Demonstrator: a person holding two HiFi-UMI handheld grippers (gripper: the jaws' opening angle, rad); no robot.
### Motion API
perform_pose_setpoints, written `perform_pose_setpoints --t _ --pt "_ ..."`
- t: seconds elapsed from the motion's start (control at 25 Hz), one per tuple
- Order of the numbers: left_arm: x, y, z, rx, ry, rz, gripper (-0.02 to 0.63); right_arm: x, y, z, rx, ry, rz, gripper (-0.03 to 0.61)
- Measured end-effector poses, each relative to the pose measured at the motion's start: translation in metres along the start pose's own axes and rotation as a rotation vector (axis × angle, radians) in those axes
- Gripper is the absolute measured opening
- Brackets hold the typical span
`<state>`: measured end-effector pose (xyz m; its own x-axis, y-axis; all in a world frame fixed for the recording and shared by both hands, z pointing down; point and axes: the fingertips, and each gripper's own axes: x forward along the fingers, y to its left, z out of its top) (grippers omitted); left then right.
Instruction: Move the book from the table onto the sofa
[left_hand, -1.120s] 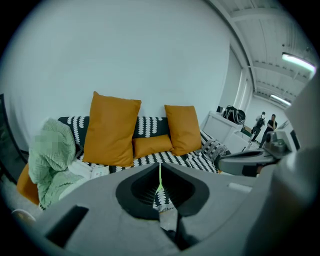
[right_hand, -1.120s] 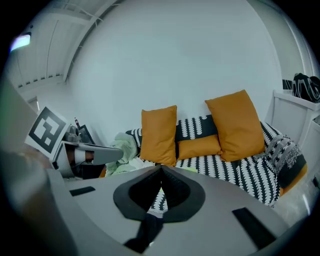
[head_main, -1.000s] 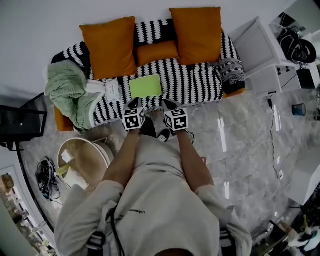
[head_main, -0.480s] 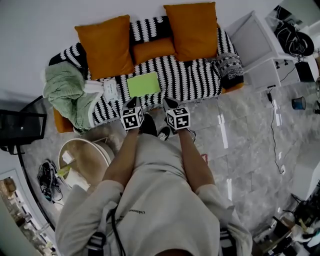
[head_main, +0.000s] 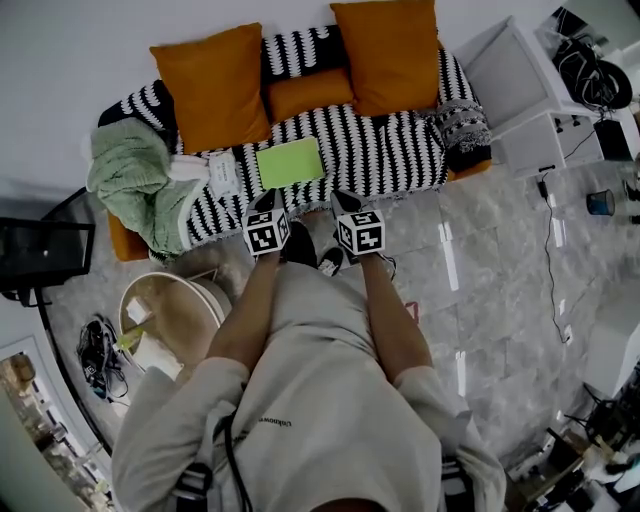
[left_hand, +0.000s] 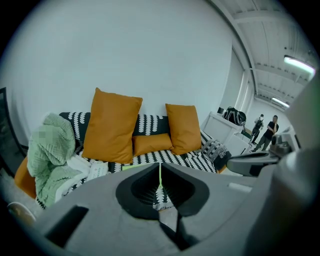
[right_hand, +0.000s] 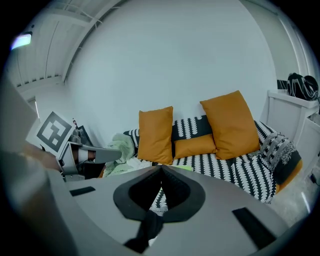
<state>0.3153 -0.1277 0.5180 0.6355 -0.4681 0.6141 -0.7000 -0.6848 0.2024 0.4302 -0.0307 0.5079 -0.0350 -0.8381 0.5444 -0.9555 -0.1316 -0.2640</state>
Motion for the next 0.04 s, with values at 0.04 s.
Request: perform_pose_setpoints --t 0.04 --pt "0.0012 -0.0002 0.0009 -0.001 -0.001 -0.001 0.02 -0.0002 -0.0015 -0.0002 0.001 0.001 -0.003 0.006"
